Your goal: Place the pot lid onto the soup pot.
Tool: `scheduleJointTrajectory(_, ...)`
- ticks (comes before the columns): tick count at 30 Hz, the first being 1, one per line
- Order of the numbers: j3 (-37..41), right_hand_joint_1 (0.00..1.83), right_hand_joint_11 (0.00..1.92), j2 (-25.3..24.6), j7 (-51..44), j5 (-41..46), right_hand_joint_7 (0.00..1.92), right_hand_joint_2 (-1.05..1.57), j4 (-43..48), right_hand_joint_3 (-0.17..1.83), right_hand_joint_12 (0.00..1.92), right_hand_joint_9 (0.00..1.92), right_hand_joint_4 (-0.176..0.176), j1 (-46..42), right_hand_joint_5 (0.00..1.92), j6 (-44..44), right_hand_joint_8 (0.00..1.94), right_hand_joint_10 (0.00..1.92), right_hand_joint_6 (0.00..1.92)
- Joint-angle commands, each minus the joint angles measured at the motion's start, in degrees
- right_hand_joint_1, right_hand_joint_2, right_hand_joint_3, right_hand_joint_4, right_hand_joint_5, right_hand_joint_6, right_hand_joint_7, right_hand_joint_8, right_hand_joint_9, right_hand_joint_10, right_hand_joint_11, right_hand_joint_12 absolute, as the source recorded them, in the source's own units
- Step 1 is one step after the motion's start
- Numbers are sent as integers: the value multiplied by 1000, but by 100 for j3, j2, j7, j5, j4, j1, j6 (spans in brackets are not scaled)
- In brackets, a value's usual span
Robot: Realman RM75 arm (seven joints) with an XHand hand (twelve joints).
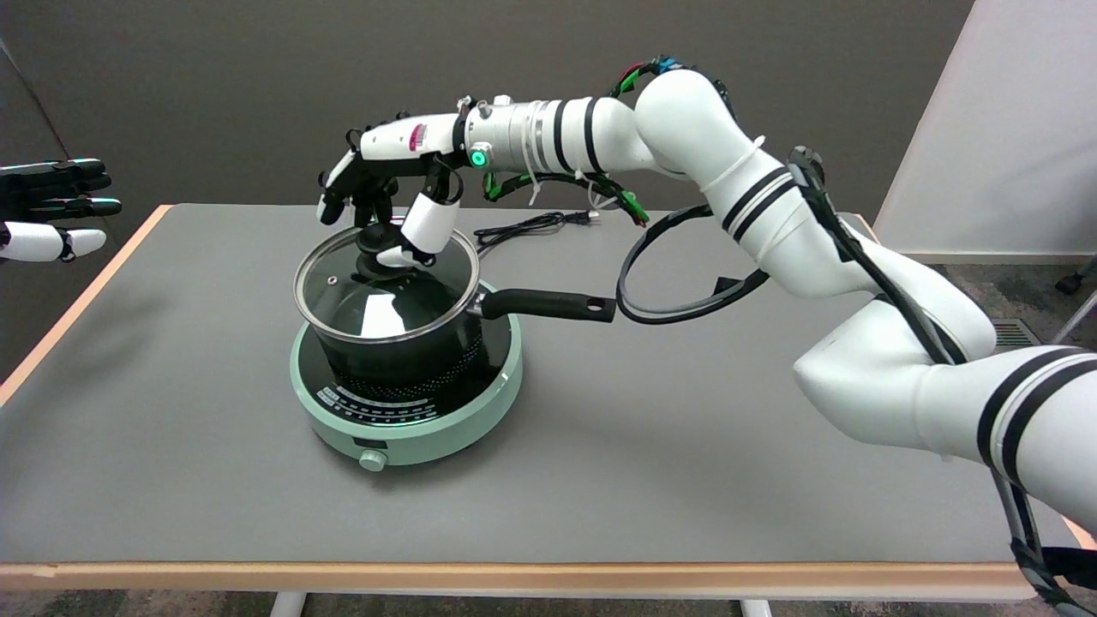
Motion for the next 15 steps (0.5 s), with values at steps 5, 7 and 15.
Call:
scheduleJointTrajectory(5,706,953,303,595,15,44,771,562,965,909,1614,768,58,-350,549,242,297,710,242)
scheduleJointTrajectory(7,854,953,321,713,10,54,775,562,1173,909,1607,772,60,-486,552,231,298,711,244)
scheduleJointTrajectory(15,1796,940,385,1407,107,53,792,559,2181,907,1585,786,62,-1140,553,232,308,717,245)
